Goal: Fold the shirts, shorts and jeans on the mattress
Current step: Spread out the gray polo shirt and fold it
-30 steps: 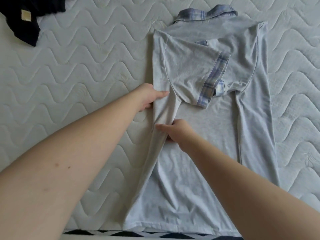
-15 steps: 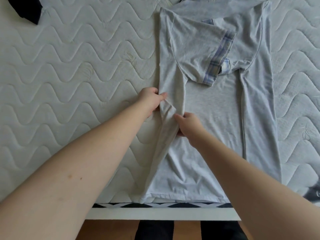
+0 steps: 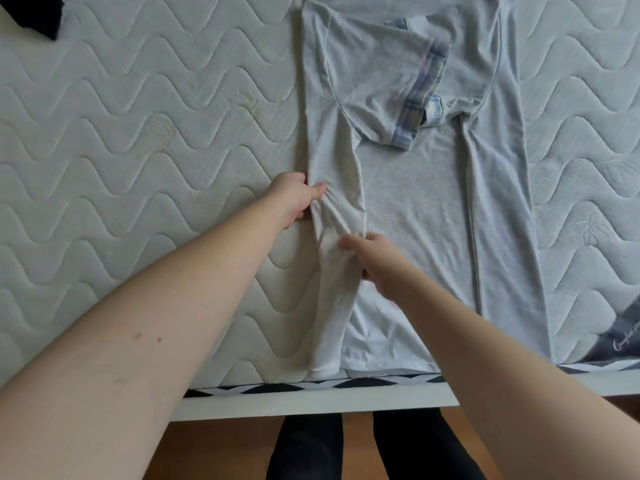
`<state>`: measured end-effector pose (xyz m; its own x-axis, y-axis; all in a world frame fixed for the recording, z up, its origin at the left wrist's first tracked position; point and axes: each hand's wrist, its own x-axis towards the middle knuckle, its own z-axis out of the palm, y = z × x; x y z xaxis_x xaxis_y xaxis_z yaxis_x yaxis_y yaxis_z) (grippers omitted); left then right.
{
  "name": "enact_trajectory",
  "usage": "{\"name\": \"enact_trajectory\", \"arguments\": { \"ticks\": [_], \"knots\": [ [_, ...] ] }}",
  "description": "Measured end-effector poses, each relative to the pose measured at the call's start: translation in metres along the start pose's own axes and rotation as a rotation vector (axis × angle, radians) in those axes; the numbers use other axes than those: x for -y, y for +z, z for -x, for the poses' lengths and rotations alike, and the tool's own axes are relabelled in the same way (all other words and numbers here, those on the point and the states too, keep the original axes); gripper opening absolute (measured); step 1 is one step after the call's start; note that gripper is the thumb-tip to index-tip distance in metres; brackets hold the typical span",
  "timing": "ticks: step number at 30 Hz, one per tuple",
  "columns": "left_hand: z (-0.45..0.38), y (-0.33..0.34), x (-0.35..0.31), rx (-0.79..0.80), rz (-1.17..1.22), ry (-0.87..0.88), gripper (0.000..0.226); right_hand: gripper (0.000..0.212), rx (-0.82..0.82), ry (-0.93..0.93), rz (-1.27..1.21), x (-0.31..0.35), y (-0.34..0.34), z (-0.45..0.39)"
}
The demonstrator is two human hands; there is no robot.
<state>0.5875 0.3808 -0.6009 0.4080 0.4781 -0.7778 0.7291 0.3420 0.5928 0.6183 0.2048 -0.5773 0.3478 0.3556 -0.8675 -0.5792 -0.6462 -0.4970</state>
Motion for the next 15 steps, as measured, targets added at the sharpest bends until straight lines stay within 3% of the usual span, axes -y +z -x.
{"name": "enact_trajectory", "arguments": {
  "ticks": [6, 11, 13, 15],
  "knots": [
    [0.003, 0.006, 0.008, -0.052, 0.050, 0.040, 0.011, 0.030, 0.264, 0.013, -0.024, -0.023, -0.027, 0.008],
    [0.022, 0.005, 0.017, 0.140, 0.047, -0.075, 0.046, 0.030, 0.344, 0.108, -0.229, -0.035, -0.022, 0.014],
    [0.028, 0.008, 0.029, 0.206, 0.080, -0.128, 0.037, 0.036, 0.401, 0.097, -0.215, -0.042, -0.017, 0.019],
    [0.032, 0.012, 0.040, 0.170, 0.135, -0.103, 0.024, 0.037, 0.418, 0.091, -0.188, -0.050, -0.012, 0.022]
  ]
}}
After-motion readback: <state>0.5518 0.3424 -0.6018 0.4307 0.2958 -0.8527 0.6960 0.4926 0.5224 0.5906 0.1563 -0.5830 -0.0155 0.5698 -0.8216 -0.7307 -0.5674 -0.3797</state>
